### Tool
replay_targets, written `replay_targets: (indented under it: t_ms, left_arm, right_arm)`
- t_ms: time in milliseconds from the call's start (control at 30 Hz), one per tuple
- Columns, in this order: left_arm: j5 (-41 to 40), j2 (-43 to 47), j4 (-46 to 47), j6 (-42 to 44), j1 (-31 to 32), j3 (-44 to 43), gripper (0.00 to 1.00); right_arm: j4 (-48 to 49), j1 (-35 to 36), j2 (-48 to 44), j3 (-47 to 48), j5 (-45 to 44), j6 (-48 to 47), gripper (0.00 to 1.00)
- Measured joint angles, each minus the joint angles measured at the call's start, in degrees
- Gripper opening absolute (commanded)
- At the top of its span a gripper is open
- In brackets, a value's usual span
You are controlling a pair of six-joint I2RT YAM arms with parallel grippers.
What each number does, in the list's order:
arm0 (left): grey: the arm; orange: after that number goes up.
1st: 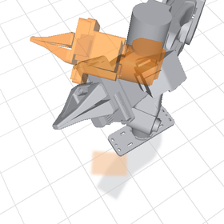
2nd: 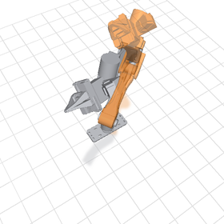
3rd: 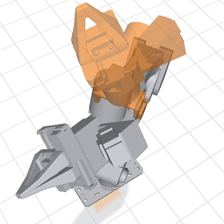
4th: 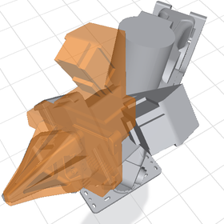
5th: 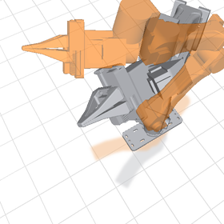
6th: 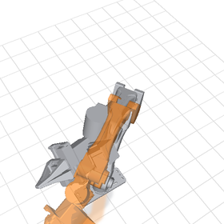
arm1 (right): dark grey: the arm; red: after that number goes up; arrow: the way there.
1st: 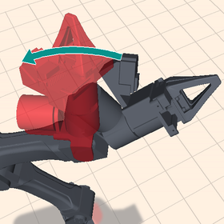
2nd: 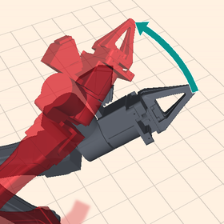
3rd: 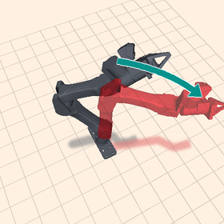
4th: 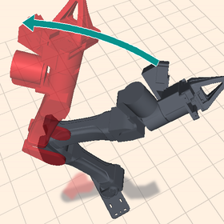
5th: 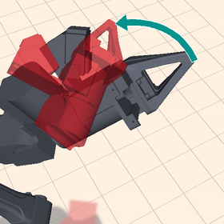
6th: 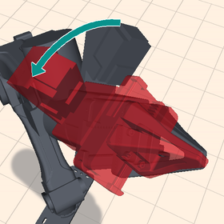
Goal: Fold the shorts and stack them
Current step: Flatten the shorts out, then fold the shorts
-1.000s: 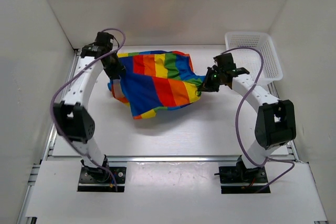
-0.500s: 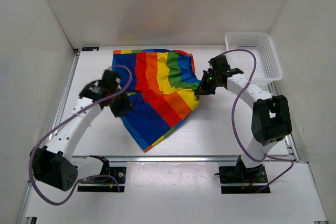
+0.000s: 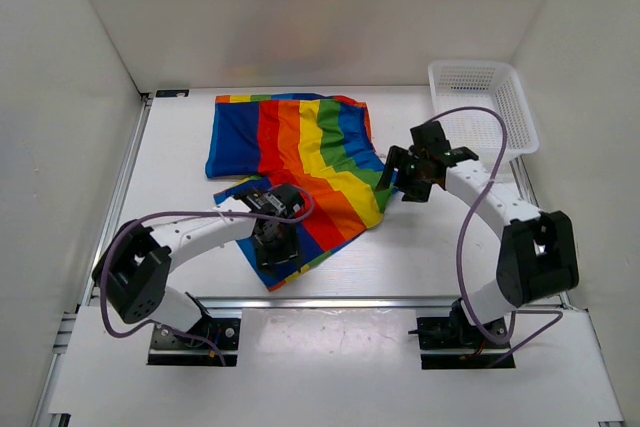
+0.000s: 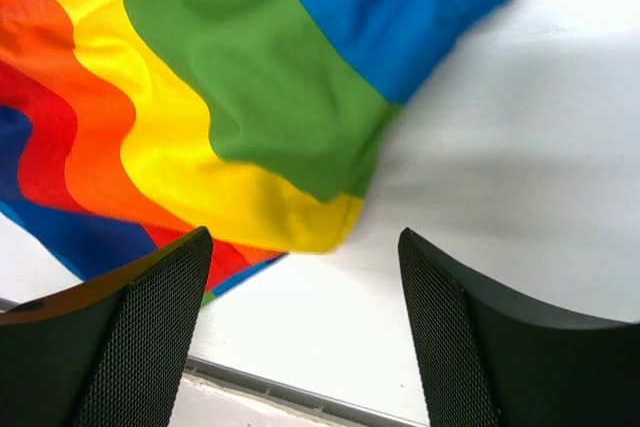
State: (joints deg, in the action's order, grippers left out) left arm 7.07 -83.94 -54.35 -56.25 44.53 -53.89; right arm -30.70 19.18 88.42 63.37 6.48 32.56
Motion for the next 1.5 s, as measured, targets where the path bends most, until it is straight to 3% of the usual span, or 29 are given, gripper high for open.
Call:
replay_targets:
  t_ms: [100, 300, 600, 800, 1067, 1300, 1500]
  left_arm:
    - [-1.77, 0.17, -0.28, -3.5, 1.29, 1.68, 0.63]
    - [-6.84, 1.44, -3.8, -10.8, 4.46, 4.44, 0.63]
    - [-13.33, -7.19, -8.63, -9.27, 11.61, -0.24, 0.65]
    - [-14.99, -9.75, -10.08, -9.42, 13.0, -1.55, 0.6]
    - [-8.39, 9.27, -3.39, -18.34, 8.66, 6.99, 0.6]
    - [-0.07, 12.79, 2.05, -25.35, 0.0, 15.63, 0.6]
    - [2.67, 17.9, 3.58, -31.85, -2.1, 16.83, 0.6]
  right_arm:
    - [-0.98, 0.0, -3.43, -1.79, -1.33, -0.13, 0.81]
    - [-1.88, -0.04, -5.88, -4.81, -1.95, -0.42, 0.82]
    - [-2.16, -2.21, -5.88, -6.27, 2.4, -0.44, 0.82]
    - [-2.05, -2.67, -5.95, -7.04, 3.63, -0.42, 0.82]
    - [-1.75, -3.04, -5.99, -7.15, 4.48, -0.61, 0.82]
    - [-1.55, -3.04, -5.99, -7.54, 5.14, -0.61, 0.82]
    - [-0.85, -3.04, -6.38, -8.04, 5.7, -0.7, 0.83]
